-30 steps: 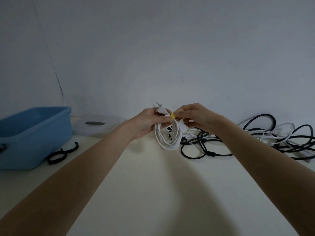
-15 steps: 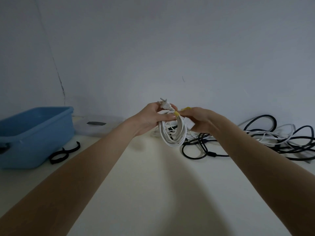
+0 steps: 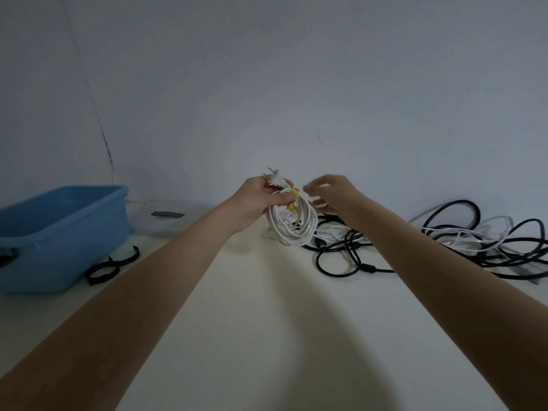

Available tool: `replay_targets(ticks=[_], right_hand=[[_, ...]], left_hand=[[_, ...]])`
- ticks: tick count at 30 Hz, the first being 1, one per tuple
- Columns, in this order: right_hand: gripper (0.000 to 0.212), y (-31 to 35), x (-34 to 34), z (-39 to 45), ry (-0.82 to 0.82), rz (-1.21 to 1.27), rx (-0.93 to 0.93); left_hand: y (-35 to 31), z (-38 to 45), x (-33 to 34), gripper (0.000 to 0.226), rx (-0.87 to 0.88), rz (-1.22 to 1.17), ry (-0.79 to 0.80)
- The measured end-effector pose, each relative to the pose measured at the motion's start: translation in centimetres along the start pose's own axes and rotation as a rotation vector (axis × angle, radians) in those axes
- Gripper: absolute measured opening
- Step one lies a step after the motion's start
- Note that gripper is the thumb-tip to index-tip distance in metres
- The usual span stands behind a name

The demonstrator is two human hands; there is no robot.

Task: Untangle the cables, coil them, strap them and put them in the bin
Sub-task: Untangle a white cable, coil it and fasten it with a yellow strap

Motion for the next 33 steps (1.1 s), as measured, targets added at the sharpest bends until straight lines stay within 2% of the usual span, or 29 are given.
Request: replay_targets(ticks=[2,4,8,12,16,19,23,28,31,33], right_hand=[[0.030,1.6,1.5,-0.6,0.149,0.011,-0.095],[0.029,2.3,2.5,-1.1,0.217,-0.128,-0.150],[0.041,2.9,3.2,-0.8,0.149,-0.506,-0.259],[0.047,3.6,4.5,-1.6,0.122,-0.674,-0.388],[0.038,4.2,5.0,-1.9,0.098,-0.737,-0.491],[0.028,4.5,5.1,-2.0,0.081,-0.778,-0.535],[0.028,5.1,5.7,-2.6,-0.033,-0.984,-0.644],[0.006,6.5,5.4,-3.8,-0.230,-0.840,-0.856],[0.006,7.4,6.3,-4.9,-0.242,-0.817,-1.001],[0.008,7.4,6.3,-4.9,-0.214,-0.827,-1.000]], left_hand=[[-0.1,0.2,-1.0,0.019,0.009,0.021,-0.066],[-0.1,0.2,-1.5,0.018,0.017,0.037,-0.112],[0.2,0.1,-1.5,0.019,-0.019,0.063,-0.142],[0.2,0.1,-2.0,0.018,-0.028,0.196,-0.170],[0.1,0.3,-2.6,0.016,-0.026,0.230,-0.202],[0.6,0.4,-3.4,0.017,-0.044,0.159,-0.248],[1.6,0.6,-3.9,0.038,-0.100,0.038,-0.314],[1.1,0.8,-3.3,0.040,-0.094,-0.003,-0.316],[0.9,0.7,-3.4,0.043,-0.100,0.079,-0.323],[1.3,0.4,-3.0,0.039,-0.128,0.084,-0.283]])
Point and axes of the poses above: each hand's wrist, its own z-axis towards the middle knuckle, its own x-axis out of the palm, y = z × x, the point moved 10 cm from there along z, towards the middle knuckle, and after that the axes turned 1 degree about x, right-handed, at the moved point
